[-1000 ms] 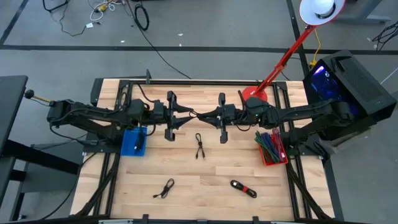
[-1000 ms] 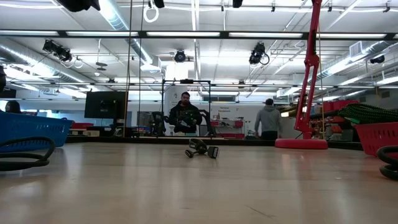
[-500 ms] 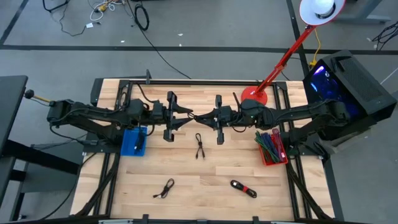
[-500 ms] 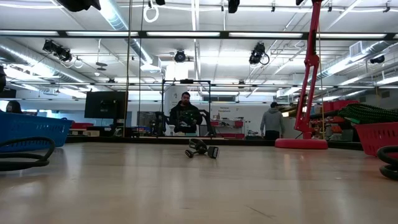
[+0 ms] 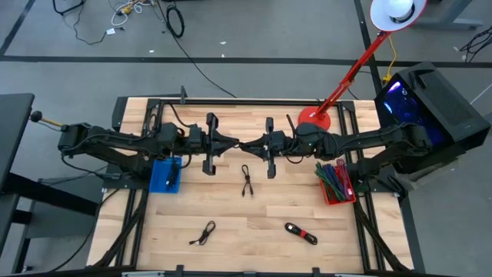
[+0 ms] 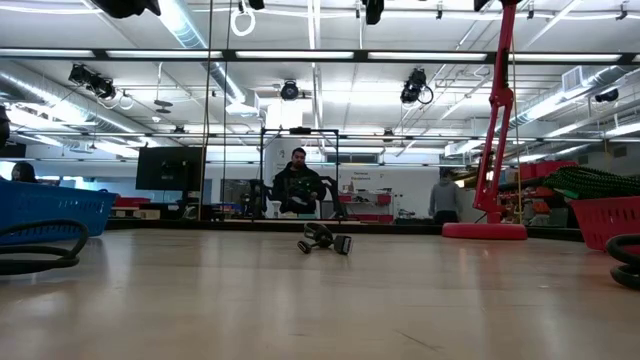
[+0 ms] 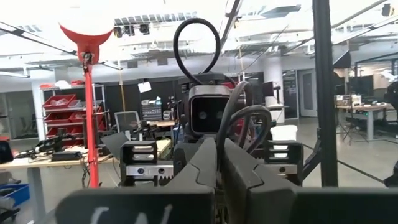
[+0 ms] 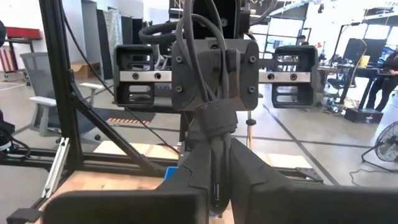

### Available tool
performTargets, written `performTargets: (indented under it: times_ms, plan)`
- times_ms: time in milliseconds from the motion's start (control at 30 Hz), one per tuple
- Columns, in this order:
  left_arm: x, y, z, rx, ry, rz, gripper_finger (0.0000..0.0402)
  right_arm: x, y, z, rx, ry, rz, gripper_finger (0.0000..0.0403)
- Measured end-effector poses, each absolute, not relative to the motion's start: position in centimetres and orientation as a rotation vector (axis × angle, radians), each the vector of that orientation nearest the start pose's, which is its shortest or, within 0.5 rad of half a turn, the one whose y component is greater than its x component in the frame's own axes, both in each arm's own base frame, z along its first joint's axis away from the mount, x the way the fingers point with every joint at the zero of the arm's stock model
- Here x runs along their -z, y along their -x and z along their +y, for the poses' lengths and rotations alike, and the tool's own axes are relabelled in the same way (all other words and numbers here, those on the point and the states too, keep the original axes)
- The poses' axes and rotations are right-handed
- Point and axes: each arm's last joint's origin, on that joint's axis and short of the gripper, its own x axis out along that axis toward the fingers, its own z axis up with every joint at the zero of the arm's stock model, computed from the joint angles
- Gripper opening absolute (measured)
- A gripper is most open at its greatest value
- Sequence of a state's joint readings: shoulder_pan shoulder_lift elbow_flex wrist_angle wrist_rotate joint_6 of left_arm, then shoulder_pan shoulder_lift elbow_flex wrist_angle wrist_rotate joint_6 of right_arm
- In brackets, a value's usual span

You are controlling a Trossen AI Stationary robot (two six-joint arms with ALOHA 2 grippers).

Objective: Pick & Place USB Port
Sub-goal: Put the black charger cable into the blue basket

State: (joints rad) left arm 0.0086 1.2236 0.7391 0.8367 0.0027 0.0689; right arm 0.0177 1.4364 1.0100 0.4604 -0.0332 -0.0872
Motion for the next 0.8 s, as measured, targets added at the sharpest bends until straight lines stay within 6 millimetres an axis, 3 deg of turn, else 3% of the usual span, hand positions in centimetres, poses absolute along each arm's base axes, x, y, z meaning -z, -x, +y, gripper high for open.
performTargets:
  times_ms: [233,433,700,800]
  plan:
    - [-32.1,-26.6,0.4,-0.082,-0.075,-0.309,0.0006,-32.0,-32.9,0.5,-0.041,0.071,-0.018,0.0103]
    - [-31.6,-25.7,0.5,-0.156,-0.048,-0.146,0.0006,-32.4,-31.6,-0.3,-0.008,0.084,0.057,0.0147]
    - [-31.5,-21.0,-1.1,-0.312,0.024,0.113,0.0006,-33.5,-28.1,-1.1,0.203,0.112,0.216,0.0154]
    - [-31.1,-18.9,-1.8,-0.353,0.081,0.199,0.0006,-33.0,-27.3,-1.3,0.273,0.131,0.313,0.0149]
